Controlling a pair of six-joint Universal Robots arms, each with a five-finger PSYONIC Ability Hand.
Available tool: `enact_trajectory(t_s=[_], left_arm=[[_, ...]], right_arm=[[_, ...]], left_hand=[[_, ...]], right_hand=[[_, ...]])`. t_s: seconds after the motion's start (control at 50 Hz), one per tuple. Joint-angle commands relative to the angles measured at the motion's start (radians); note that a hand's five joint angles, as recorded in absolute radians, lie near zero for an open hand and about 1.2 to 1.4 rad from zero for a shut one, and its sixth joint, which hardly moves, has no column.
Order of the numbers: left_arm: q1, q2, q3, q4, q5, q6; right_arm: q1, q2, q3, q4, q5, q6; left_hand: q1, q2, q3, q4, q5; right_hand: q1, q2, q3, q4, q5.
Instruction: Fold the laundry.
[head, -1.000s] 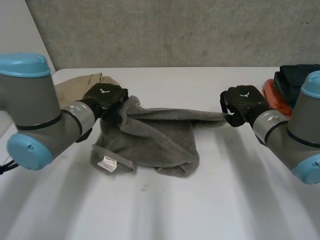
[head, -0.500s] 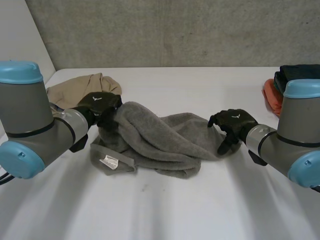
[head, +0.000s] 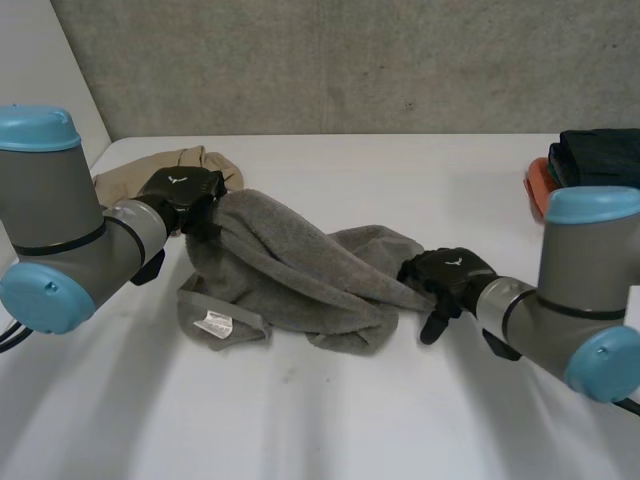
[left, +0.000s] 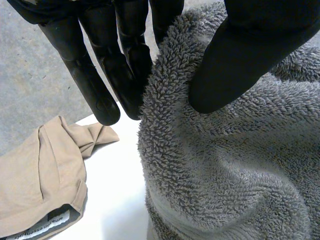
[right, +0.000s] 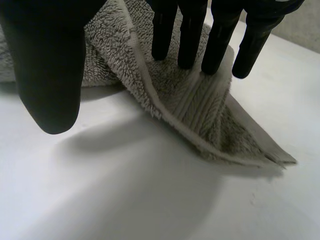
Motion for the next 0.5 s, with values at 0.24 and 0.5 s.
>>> enact_trajectory(t_s=[0.24,0.5], left_arm=[[-0.004,0.106,-0.067,-0.095,-0.017,-0.010],[-0.016,0.172,-0.161,-0.181,-0.010,0.102]], right_arm=[[0.039,-0.176,-0.016,-0.174,0.152,-0.091],[-0.035,-0.325,-0.122,0.367,0.111,-0.493]], left_hand=[[0.320,0.201,0.210,0.199,0.217],[0.320,0.201,0.210,0.199,0.217]], right_hand=[[0.968,0.972,0.969,0.988,1.009],[0.968,0.972,0.969,0.988,1.009]])
